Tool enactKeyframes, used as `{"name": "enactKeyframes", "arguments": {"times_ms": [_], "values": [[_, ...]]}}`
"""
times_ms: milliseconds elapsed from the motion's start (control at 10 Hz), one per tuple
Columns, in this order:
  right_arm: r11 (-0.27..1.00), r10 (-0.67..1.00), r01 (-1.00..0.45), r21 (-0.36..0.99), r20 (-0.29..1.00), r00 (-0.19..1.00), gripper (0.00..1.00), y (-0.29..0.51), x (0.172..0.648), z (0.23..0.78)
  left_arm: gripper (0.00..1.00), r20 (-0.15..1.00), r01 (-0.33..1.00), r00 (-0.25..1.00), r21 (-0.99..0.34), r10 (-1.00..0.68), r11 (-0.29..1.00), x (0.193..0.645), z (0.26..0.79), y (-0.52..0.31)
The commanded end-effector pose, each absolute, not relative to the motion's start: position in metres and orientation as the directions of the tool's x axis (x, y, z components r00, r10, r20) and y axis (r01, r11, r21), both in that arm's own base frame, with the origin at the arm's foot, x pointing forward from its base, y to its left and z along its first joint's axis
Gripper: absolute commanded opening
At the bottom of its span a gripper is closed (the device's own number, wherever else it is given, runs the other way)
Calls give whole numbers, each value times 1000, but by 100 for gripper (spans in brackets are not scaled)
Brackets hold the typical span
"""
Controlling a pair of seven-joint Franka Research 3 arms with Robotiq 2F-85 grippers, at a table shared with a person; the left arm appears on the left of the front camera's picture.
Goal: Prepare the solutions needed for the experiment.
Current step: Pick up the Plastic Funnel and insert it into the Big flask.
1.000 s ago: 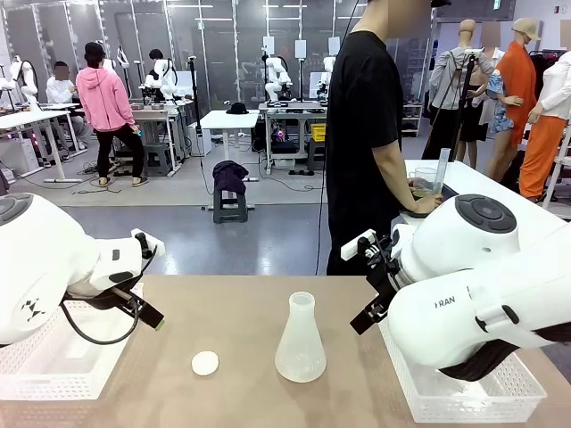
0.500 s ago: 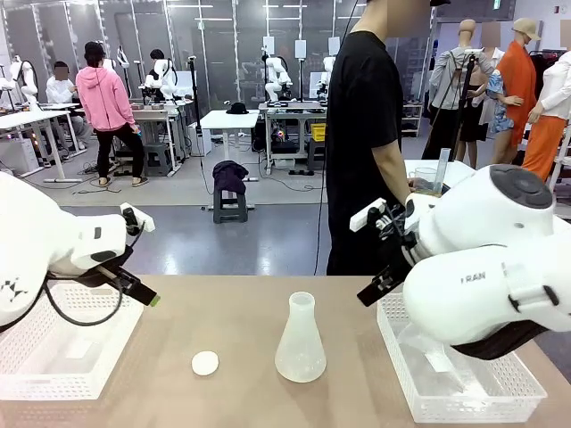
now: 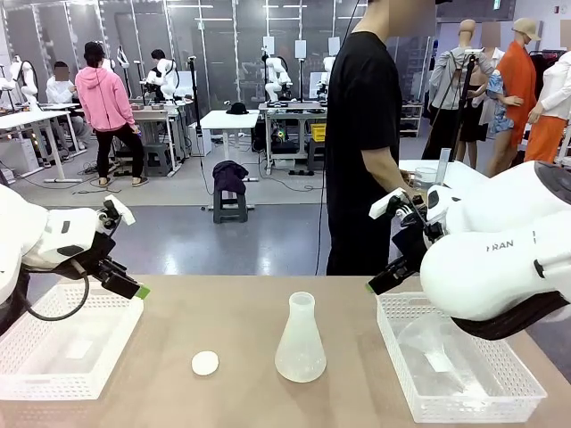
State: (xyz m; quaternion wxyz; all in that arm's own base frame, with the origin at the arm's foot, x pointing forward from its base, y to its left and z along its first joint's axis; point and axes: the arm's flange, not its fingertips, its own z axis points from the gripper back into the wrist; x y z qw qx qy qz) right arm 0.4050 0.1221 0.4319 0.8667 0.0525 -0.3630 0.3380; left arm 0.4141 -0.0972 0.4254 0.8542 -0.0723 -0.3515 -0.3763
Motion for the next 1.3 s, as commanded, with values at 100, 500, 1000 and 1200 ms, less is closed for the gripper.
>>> {"name": "enactKeyframes", "arguments": {"times_ms": [100,500,1000,1200], "values": [[756,563,-632,-171,662,494,100,127,403,433,100,647,683,477,153,-595,714,413,426,-102],[721,571,-677,-147,679,461,100,134,405,431,100,708,778,413,54,-573,627,421,421,-95],[785,444,-619,2,696,565,100,134,407,436,100,776,742,498,-151,-387,653,425,419,-81],[739,520,-669,-83,702,487,100,142,396,438,100,779,769,441,-72,-446,635,414,427,-78]]}}
